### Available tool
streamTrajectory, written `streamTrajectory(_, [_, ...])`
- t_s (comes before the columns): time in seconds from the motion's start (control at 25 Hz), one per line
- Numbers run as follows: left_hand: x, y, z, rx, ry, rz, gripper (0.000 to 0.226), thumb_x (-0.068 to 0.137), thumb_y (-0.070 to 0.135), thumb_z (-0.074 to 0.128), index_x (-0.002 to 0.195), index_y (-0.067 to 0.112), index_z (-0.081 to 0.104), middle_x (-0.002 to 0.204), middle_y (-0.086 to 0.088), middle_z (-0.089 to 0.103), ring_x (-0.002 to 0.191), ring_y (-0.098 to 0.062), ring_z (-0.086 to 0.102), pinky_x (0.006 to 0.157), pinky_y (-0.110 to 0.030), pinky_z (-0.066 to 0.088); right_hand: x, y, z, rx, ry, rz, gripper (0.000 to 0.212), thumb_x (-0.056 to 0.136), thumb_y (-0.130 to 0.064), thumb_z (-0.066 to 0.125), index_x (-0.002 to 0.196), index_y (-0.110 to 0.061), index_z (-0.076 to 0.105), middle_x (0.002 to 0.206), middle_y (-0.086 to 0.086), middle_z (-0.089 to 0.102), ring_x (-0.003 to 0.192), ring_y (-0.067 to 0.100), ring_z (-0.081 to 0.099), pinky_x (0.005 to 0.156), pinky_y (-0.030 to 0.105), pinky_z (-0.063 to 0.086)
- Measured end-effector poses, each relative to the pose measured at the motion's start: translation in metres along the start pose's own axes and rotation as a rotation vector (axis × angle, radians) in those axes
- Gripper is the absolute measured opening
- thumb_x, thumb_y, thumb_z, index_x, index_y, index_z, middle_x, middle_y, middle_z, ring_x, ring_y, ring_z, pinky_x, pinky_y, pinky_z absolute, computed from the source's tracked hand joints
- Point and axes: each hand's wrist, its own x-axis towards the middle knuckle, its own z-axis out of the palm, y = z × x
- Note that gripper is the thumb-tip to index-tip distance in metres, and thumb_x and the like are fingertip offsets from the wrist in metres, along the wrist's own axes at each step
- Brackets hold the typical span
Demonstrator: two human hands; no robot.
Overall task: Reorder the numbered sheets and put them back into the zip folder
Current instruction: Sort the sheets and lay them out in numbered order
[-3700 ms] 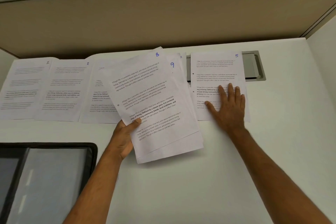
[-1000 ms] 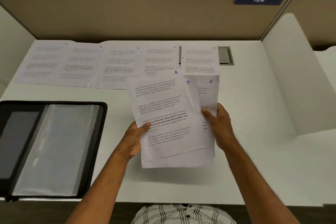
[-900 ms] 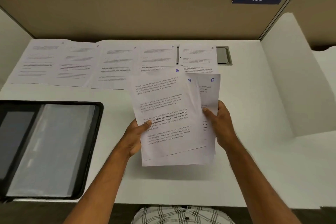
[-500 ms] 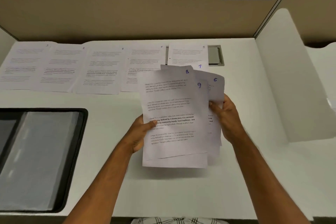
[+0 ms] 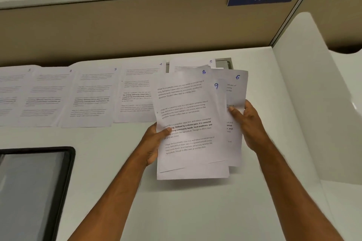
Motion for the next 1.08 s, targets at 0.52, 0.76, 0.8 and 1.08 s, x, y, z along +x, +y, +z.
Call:
streamTrajectory(0.52, [0.079,0.018,-0.003,-0.001,0.167,0.034,0.029,0.099,0.001,0.059,0.122,0.017,0.066,0.116,-0.003,0.076,0.105,-0.02,0.073,0.088,-0.037,0.058,0.116,0.001,-0.095,-0.464,0.424,-0.055,0.032,0.096,-0.032,0.073,0.122,-0.018,0.061,0.113,-0.002,0.069,0.107,0.029,0.069,0.083,0.031,0.048])
streamTrajectory(0.76, [0.089,0.008,-0.014,-0.014,0.186,0.035,0.026,0.099,0.001,0.059,0.119,0.016,0.067,0.117,-0.006,0.076,0.107,-0.022,0.073,0.093,-0.04,0.055,0.118,0.019,-0.102,-0.974,0.589,-0.255,0.063,0.098,-0.035,0.068,0.152,-0.015,0.042,0.144,0.014,0.054,0.126,0.039,0.052,0.102,0.052,0.047])
streamTrajectory(0.8, [0.089,0.007,-0.016,-0.018,0.186,0.036,0.027,0.099,0.001,0.058,0.12,0.015,0.067,0.117,-0.007,0.075,0.108,-0.022,0.072,0.092,-0.039,0.055,0.111,0.027,-0.091,-1.015,0.587,-0.322,0.061,0.098,-0.037,0.065,0.15,-0.013,0.045,0.145,0.016,0.052,0.127,0.04,0.05,0.103,0.053,0.045])
streamTrajectory(1.08, [0.089,0.004,-0.021,-0.033,0.179,0.04,0.031,0.099,0.001,0.059,0.125,0.016,0.064,0.119,-0.007,0.075,0.108,-0.023,0.072,0.09,-0.039,0.059,0.086,0.084,-0.049,-1.322,0.252,-0.192,0.088,0.093,-0.077,0.037,0.161,-0.021,0.036,0.17,0.011,0.029,0.157,0.038,0.023,0.125,0.06,0.015])
